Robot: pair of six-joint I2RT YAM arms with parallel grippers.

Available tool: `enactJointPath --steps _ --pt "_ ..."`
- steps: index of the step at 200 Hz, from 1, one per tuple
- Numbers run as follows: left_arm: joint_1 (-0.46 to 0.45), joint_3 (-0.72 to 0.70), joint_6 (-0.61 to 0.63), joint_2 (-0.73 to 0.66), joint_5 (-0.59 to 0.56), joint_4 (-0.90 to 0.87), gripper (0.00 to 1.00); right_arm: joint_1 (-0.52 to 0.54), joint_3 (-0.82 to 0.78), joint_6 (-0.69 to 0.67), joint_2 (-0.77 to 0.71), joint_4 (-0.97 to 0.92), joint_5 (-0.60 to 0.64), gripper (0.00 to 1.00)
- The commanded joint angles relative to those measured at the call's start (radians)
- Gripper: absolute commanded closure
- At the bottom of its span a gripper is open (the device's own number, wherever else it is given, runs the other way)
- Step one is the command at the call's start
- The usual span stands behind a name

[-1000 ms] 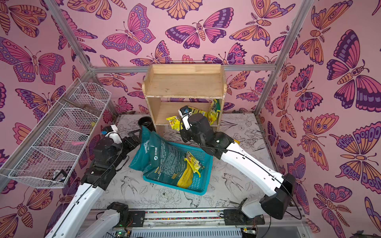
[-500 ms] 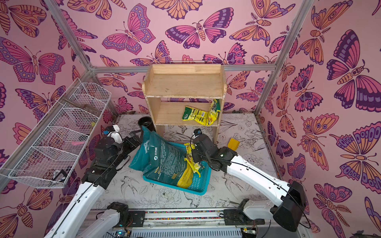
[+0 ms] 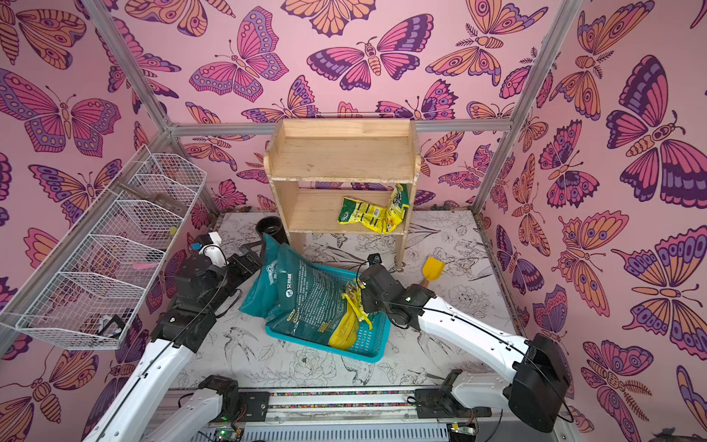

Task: Take down the fertilizer bag from the shelf
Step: Place the fertilizer bag in the storage box.

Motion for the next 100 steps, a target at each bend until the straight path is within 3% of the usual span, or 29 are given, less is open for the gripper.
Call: enactJointPath --steps 1,68,75,88,100 --pt "-0.002 -0.018 -0.004 -0.016 0.006 0.024 0.09 0.013 0.004 0.05 0.05 0.029 -0.07 1.0" --pt "-0.004 -0.024 -0.006 -0.028 0.003 0.024 0.09 0.041 0.002 0.128 0.116 0.009 -0.018 1.0" --pt "-0.004 -0.026 -0.004 -0.031 0.001 0.024 0.09 0.047 0.007 0.117 0.112 0.005 -0.007 0.94" --pt "-0.004 -0.028 -0.004 -0.036 0.0 0.024 0.09 0.055 0.015 0.091 0.094 0.012 0.006 0.73" --pt "-0.004 -0.031 -0.003 -0.038 -0.004 0.023 0.09 0.055 0.033 0.069 0.071 0.011 0.017 0.64"
